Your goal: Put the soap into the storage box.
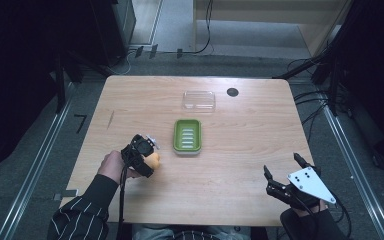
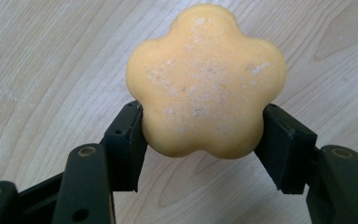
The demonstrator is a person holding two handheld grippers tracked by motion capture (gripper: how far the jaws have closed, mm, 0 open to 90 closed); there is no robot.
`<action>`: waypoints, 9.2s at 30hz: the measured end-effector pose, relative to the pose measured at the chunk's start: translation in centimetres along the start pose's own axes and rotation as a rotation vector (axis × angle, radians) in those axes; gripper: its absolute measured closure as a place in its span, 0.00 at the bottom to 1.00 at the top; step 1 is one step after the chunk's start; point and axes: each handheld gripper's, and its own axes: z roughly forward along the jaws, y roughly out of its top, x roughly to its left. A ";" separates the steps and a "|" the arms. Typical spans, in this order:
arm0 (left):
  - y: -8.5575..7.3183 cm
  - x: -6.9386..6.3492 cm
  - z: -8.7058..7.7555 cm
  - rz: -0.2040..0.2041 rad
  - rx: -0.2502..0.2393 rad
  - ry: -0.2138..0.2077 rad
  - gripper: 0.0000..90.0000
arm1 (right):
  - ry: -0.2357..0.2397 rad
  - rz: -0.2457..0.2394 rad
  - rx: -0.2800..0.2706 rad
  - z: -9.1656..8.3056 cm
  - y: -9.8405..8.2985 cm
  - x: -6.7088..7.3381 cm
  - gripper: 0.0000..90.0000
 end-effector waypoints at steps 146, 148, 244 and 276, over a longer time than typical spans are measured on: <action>14.1 0.5 2.2 0.234 -0.086 0.012 0.44 | -0.004 0.003 0.003 -0.2 -0.1 -0.1 0.15; 14.2 0.5 2.4 0.239 -0.081 0.013 0.44 | -0.004 0.006 0.004 -0.2 -0.1 -0.1 0.15; 7.6 -2.0 -0.2 0.189 0.050 -0.011 0.00 | -0.003 0.005 -0.003 -0.2 -0.1 -0.1 0.15; -0.8 -4.5 0.9 0.161 0.106 -0.063 0.00 | -0.003 0.004 -0.002 -0.3 -0.1 -0.1 0.15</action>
